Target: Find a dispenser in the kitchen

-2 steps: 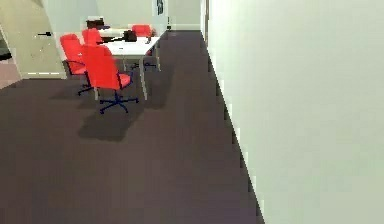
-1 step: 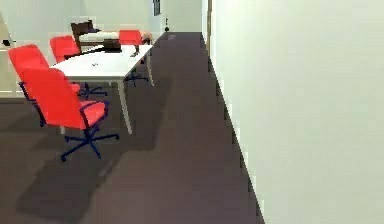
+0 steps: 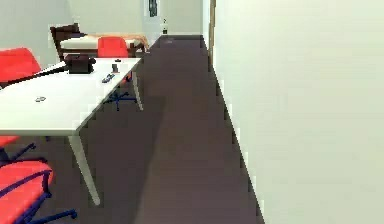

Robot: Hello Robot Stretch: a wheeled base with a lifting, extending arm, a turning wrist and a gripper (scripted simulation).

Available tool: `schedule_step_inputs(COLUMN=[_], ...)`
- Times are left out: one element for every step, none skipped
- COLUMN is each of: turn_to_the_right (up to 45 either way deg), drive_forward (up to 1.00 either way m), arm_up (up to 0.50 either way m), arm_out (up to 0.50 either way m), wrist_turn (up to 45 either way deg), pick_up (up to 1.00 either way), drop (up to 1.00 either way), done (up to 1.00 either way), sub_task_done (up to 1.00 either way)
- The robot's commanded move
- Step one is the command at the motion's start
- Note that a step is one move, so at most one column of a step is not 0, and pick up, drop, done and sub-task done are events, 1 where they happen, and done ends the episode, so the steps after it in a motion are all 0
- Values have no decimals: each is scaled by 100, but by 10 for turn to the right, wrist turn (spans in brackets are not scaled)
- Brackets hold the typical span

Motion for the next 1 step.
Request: schedule_step_inputs(turn_to_the_right=[0], drive_forward=[100], arm_up=[0], arm_out=[0], wrist_turn=[0], pick_up=[0], drop=[0], done=[0], sub_task_done=[0])
